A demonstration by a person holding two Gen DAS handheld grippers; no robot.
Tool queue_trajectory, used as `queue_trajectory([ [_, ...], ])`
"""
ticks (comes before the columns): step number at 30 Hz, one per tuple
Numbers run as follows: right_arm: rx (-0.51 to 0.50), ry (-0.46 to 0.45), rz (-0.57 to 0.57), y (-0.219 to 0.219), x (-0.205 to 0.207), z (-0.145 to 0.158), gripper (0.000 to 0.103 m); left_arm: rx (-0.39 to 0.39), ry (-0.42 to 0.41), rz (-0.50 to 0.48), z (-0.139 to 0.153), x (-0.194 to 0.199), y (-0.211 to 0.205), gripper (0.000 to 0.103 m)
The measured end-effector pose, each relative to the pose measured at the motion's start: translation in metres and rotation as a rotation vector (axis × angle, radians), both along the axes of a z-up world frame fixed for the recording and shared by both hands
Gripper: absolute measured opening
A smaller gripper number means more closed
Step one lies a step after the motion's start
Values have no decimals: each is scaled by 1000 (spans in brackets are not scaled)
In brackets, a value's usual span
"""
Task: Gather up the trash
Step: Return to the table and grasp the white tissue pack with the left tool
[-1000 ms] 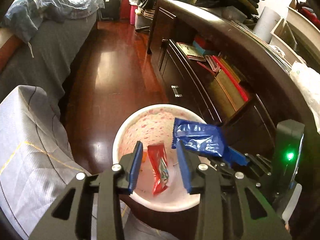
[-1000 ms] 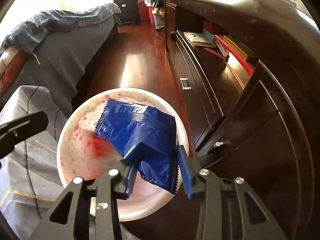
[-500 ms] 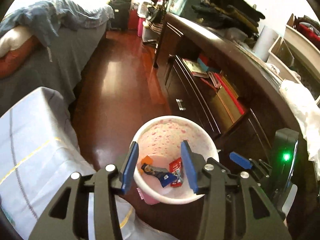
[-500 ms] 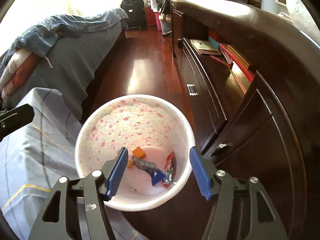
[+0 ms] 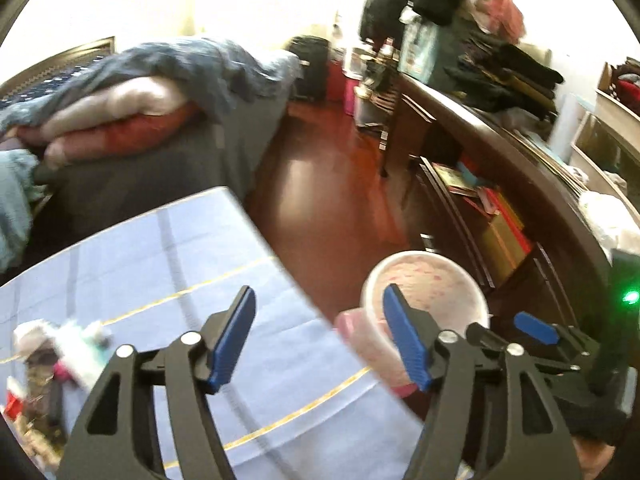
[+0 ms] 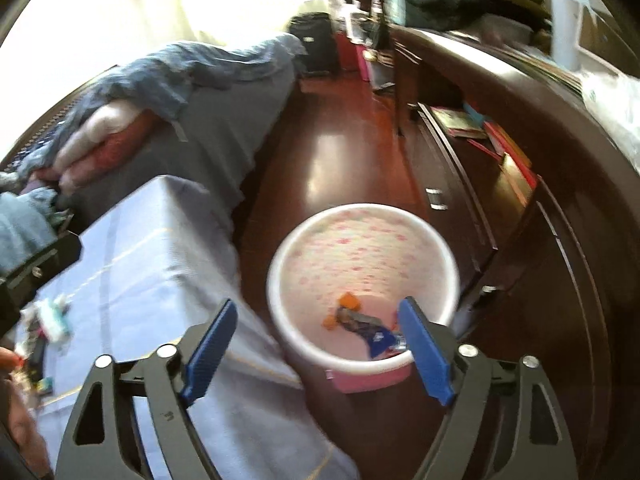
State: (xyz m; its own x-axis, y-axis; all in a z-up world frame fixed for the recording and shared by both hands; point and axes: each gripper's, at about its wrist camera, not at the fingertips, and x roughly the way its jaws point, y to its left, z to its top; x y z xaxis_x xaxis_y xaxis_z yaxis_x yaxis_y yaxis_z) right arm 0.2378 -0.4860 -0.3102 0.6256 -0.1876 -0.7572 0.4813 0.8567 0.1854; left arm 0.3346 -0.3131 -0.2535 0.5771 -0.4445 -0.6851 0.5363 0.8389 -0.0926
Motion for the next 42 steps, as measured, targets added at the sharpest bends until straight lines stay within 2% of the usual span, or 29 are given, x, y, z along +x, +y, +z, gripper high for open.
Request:
queue_trajectory([
  [7, 0, -47, 146, 70, 6, 21, 91, 52, -28, 190, 4, -6, 80, 81],
  [9, -3, -47, 181, 86, 9, 23, 91, 53, -8, 252, 0, -3, 106, 82],
  [14, -15, -46, 245, 115, 13, 25, 91, 87, 59, 409, -24, 20, 141, 84],
  [19, -27, -41, 255, 121, 13, 26, 91, 105, 169, 510, -59, 51, 148, 84],
  [25, -32, -31, 242, 118, 17, 25, 91, 116, 197, 566, -82, 81, 139, 84],
  [27, -32, -32, 243, 117, 19, 25, 91, 107, 211, 572, -88, 88, 138, 80],
  [28, -33, -32, 243, 118, 20, 24, 91, 110, 205, 576, -89, 89, 136, 72],
  [29, -34, -32, 245, 119, 21, 24, 91, 116, 191, 575, -88, 89, 135, 55],
  [31, -34, -31, 252, 121, 23, 23, 91, 123, 184, 556, -88, 91, 133, 45],
  [37, -34, -28, 288, 138, 36, 20, 91, 47, 190, 542, -78, 80, 153, 40],
  [42, -20, -19, 362, 170, 60, 12, 91, 21, 114, 552, -47, 53, 185, 41],
])
